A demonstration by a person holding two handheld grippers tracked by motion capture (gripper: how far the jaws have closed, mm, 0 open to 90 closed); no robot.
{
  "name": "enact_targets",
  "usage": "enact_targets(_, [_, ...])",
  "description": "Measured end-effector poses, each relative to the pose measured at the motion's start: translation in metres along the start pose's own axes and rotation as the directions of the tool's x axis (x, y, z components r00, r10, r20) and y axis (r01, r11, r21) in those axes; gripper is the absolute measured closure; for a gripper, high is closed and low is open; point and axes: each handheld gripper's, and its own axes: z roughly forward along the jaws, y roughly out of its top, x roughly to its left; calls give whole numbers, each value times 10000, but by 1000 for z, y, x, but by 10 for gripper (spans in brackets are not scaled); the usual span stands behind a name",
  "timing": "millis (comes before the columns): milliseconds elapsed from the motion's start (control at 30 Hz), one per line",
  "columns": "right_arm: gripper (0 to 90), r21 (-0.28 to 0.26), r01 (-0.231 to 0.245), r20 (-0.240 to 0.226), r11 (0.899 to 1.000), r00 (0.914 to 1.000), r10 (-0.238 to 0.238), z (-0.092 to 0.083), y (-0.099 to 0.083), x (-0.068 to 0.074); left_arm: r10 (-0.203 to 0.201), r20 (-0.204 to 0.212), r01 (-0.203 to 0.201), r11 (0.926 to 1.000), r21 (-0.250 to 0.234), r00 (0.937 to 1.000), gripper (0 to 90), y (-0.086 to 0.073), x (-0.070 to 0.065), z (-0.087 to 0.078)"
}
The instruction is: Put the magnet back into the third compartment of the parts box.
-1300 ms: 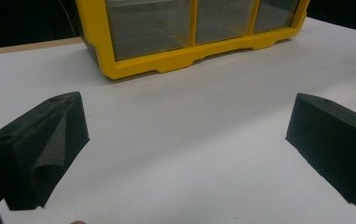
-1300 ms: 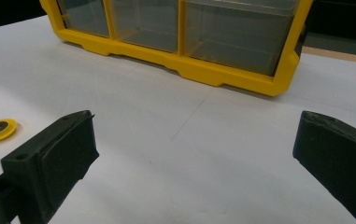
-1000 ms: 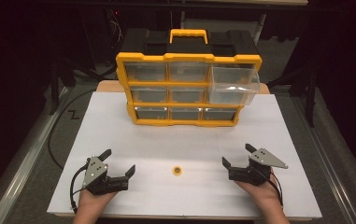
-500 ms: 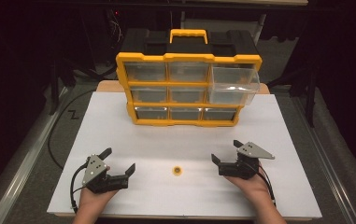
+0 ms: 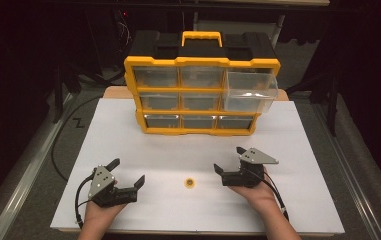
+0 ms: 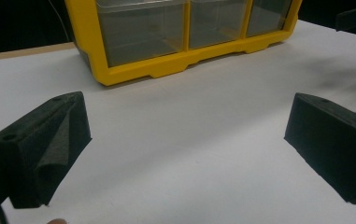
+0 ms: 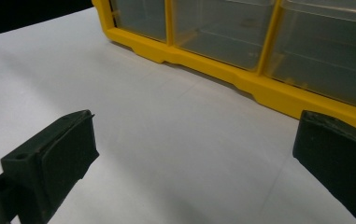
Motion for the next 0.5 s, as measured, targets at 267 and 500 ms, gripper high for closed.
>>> enact_targets(267, [9, 123, 171, -369, 9998, 9992, -167, 9, 4, 11, 10, 302, -7, 9999, -127, 9995, 17, -1, 0, -2])
enact_targets(500, [10, 314, 272, -734, 9991, 9970, -248, 14, 8, 17, -147, 301, 153, 9997, -191, 9994, 8, -2, 0, -3])
